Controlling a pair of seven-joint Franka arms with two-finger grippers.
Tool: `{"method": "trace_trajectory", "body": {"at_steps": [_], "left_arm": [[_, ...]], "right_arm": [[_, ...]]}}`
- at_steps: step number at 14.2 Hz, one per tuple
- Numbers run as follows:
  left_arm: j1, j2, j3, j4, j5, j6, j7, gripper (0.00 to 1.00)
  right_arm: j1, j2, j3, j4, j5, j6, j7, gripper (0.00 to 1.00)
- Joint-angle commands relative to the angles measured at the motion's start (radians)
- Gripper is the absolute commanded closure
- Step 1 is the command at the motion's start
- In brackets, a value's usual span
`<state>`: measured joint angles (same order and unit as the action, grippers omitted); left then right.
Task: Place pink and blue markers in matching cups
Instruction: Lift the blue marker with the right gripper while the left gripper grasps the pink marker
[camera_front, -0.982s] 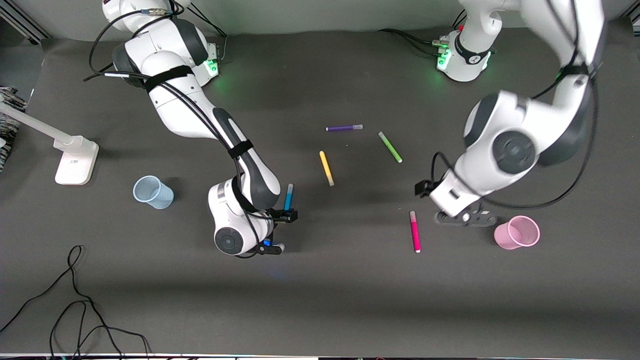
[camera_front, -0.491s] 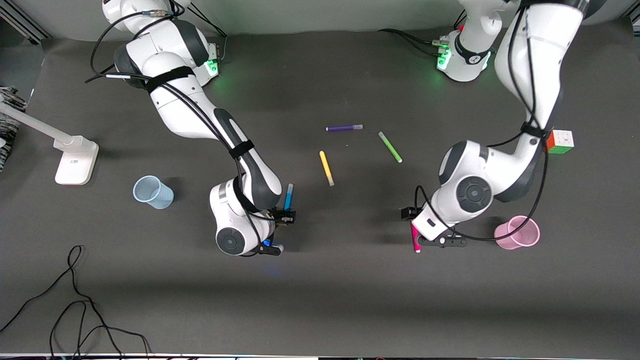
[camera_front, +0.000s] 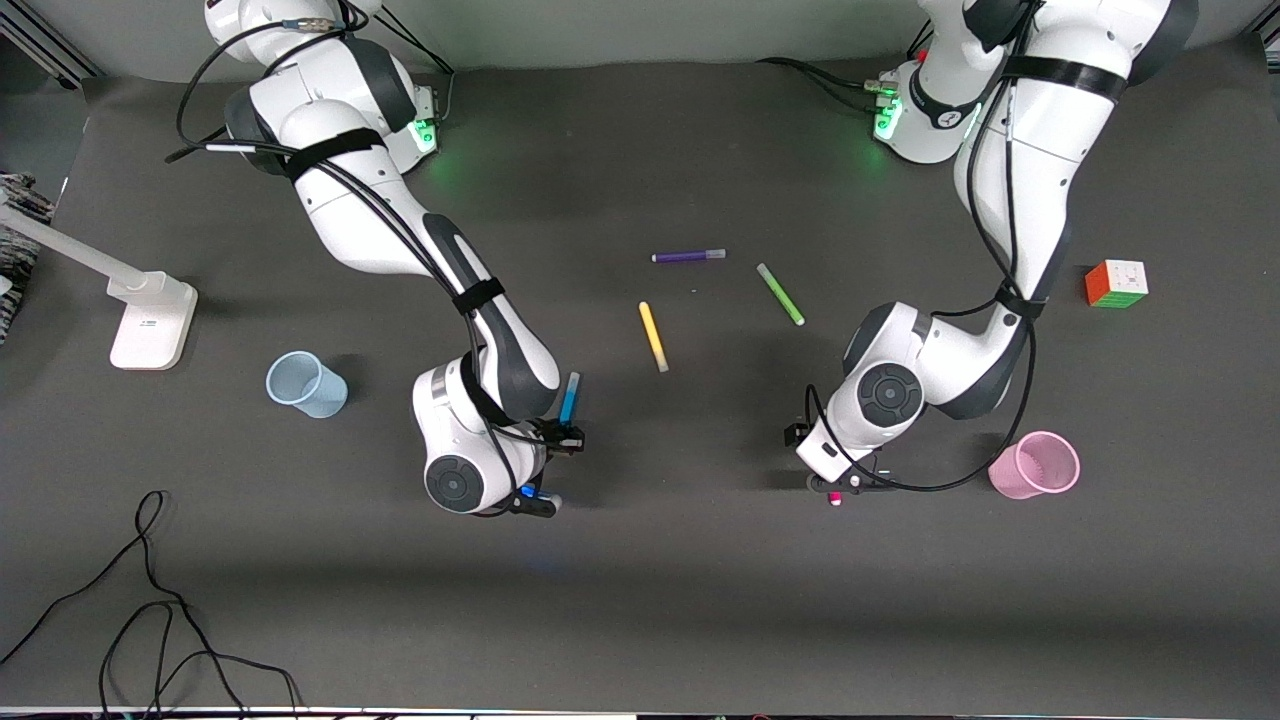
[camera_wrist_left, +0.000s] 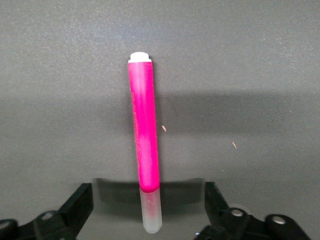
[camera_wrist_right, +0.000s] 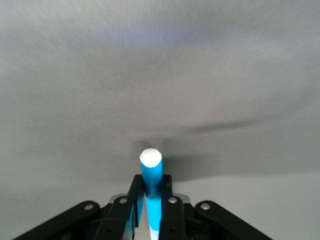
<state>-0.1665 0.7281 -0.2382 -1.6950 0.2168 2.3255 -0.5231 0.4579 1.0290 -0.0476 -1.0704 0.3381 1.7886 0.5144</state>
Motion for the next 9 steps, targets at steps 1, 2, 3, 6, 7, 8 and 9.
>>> {"method": "trace_trajectory", "body": {"at_steps": [1, 2, 3, 6, 7, 8, 9], "left_arm": [[-0.001, -0.022, 0.007, -0.011, 0.016, -0.015, -0.023, 0.28], [-0.001, -0.022, 0.007, -0.011, 0.016, -0.017, -0.029, 0.44], [-0.002, -0.022, 0.007, -0.011, 0.013, -0.017, -0.031, 0.59], [0.001, -0.024, 0.007, -0.008, 0.006, -0.018, -0.035, 0.94], [0.001, -0.024, 0.007, -0.006, 0.007, -0.018, -0.038, 1.0], [0.001, -0.027, 0.007, -0.006, 0.006, -0.018, -0.04, 1.0], [0.004, -0.032, 0.007, -0.005, 0.004, -0.018, -0.04, 1.0]], "right_arm": [[0.002, -0.085, 0.0, -0.014, -0.091, -0.008, 0.093, 1.0], [-0.002, -0.119, -0.017, -0.017, -0.117, -0.008, 0.122, 1.0], [-0.002, -0.159, -0.049, -0.034, -0.131, -0.008, 0.134, 1.0], [0.005, -0.32, -0.159, -0.124, -0.192, -0.006, 0.127, 1.0], [0.002, -0.381, -0.176, -0.182, -0.239, -0.003, 0.121, 1.0], [-0.001, -0.439, -0.193, -0.248, -0.27, 0.006, 0.102, 1.0], [-0.004, -0.493, -0.218, -0.313, -0.281, 0.017, 0.064, 1.0]]}}
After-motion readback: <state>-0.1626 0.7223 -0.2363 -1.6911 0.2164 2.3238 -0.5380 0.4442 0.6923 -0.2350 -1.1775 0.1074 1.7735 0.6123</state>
